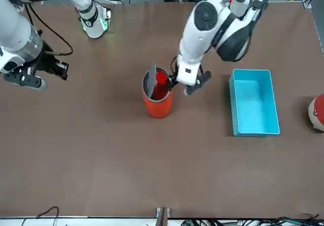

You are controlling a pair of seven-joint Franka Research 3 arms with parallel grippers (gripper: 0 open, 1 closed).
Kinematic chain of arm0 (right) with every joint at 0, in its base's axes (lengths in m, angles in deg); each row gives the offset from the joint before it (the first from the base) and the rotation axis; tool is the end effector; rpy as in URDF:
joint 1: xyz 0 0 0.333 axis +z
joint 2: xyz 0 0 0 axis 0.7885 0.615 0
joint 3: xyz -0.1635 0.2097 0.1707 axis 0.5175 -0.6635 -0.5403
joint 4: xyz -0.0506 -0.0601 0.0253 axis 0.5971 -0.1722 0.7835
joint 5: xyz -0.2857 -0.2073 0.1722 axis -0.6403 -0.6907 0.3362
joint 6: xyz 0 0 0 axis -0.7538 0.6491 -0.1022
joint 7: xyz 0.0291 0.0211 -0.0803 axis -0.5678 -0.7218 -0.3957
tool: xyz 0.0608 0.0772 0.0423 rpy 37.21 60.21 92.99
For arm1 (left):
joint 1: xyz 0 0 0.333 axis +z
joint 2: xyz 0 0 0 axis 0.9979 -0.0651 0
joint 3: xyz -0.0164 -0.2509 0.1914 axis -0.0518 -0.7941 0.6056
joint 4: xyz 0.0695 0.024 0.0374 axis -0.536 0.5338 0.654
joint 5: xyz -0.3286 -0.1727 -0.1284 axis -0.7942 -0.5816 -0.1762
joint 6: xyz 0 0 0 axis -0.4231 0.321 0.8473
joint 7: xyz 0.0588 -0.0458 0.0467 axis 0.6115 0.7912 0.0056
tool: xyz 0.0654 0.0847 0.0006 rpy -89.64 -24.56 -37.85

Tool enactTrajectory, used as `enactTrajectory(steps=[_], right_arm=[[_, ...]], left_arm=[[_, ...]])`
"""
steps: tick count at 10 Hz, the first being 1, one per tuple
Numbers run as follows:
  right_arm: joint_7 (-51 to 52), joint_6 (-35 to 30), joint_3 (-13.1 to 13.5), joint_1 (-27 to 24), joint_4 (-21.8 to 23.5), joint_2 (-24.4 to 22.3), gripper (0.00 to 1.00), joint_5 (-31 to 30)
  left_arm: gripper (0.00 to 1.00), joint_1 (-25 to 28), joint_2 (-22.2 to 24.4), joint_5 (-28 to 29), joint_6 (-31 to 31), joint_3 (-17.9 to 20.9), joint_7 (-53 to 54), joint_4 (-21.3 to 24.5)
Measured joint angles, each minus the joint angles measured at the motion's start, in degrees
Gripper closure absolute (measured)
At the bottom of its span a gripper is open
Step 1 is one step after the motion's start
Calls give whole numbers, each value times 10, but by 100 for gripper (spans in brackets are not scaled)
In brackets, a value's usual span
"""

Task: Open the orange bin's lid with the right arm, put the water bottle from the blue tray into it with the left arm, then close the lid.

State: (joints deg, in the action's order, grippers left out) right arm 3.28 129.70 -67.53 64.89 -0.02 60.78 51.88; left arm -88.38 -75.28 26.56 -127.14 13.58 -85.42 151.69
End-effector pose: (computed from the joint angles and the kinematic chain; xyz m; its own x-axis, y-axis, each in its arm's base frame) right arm 0.5540 0.1196 0.6111 0.9810 -0.1796 -0.0732 -0.1803 -0.9836 -0.0032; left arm 0.5347 -0.3980 0.5044 0.8213 0.5646 -0.0819 0.5705 -0.8107 0.1316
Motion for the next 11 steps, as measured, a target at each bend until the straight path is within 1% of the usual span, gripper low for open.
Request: enactTrajectory(steps=[1,2,3,6,7,8,9,10,11], right_arm=[[-11,2,-1,8,1,0,98,4],[-37,11,-2,26,3,0,98,7],[-83,35,-3,58,12,1,98,8],[-231,135,-6,169,71,9,98,6],[-270,161,-6,198,85,17,99,5],[-300,178,-6,220,91,28,99,5],[-328,194,-6,239,92,40,99,5],[-351,210,-6,255,93,52,99,5],[-372,226,-6,268,93,63,99,5]], left_arm=[[0,37,12,2,17,-1,32,-2],[0,73,23,2,34,0,69,-3],[0,103,33,3,55,0,105,-3],[0,204,74,4,123,-1,231,-6],[0,228,90,4,137,4,277,-5],[0,230,104,4,151,26,344,-5],[0,214,117,3,162,71,412,-5],[0,186,128,-11,165,126,461,-4],[0,154,137,-38,165,183,509,-4]])
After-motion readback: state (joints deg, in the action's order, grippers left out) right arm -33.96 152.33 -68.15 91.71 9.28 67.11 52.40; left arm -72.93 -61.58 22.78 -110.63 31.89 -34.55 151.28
